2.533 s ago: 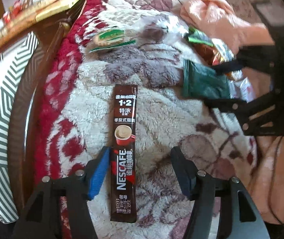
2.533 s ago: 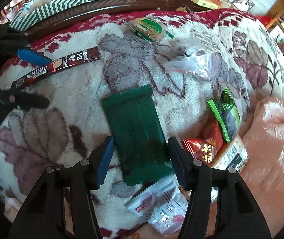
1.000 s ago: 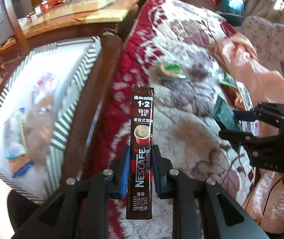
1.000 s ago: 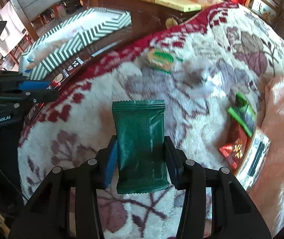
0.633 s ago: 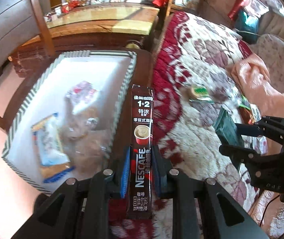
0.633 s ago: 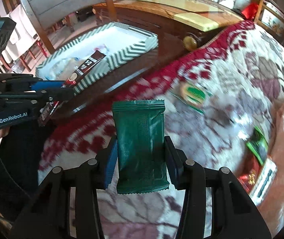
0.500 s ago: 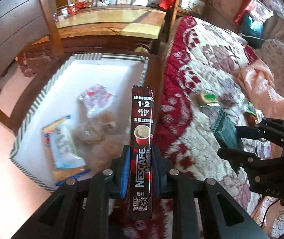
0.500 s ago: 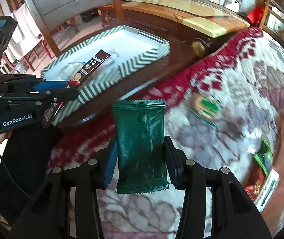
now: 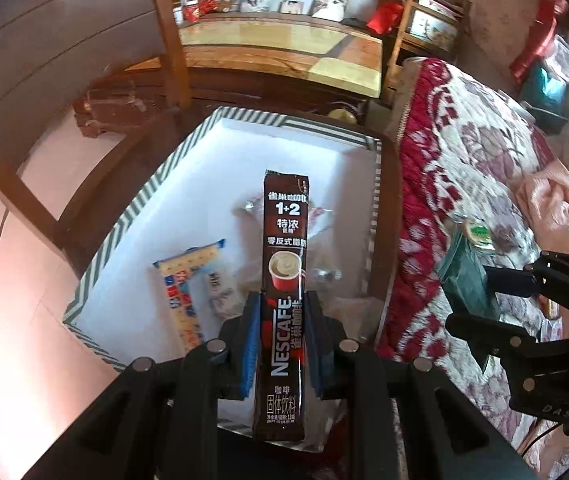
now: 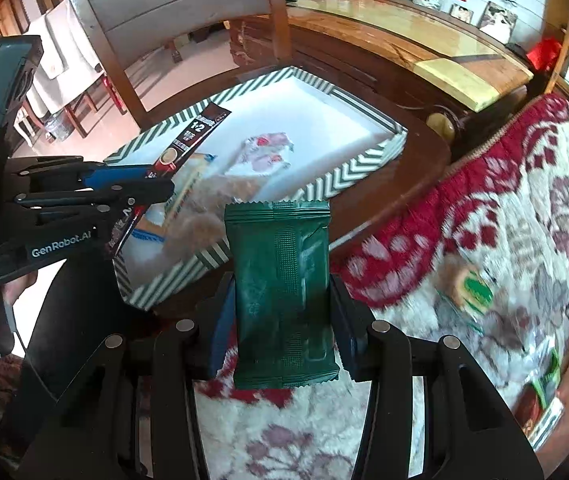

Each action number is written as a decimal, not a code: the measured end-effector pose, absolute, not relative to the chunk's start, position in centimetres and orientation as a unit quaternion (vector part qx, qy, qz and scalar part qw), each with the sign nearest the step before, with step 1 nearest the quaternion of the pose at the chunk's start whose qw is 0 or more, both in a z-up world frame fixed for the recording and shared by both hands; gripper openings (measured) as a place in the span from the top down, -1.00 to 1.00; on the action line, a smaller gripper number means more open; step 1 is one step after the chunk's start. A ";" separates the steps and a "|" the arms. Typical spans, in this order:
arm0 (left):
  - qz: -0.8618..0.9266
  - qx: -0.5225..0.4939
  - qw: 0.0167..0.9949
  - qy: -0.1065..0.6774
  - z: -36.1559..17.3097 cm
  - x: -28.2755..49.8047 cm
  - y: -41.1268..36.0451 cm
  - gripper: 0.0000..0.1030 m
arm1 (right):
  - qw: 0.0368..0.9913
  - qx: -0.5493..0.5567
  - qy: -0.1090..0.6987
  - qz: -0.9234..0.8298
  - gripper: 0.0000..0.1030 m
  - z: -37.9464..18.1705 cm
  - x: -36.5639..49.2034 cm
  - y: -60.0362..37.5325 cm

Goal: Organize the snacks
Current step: 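Lift the Nescafe stick and green packet and carry both over the striped tray, then lower both items into the tray and open both tools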

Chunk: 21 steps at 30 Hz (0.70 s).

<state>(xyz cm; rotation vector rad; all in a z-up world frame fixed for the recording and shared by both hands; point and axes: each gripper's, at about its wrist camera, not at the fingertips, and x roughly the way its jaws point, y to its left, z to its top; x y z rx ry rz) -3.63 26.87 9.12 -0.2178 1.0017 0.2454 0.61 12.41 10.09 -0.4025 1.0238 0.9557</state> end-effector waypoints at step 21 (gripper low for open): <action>0.156 -0.160 0.842 0.490 6.5 -3.5 32.3 0.56 | 0.716 -0.201 0.481 0.465 0.16 8.6 2.9 21.9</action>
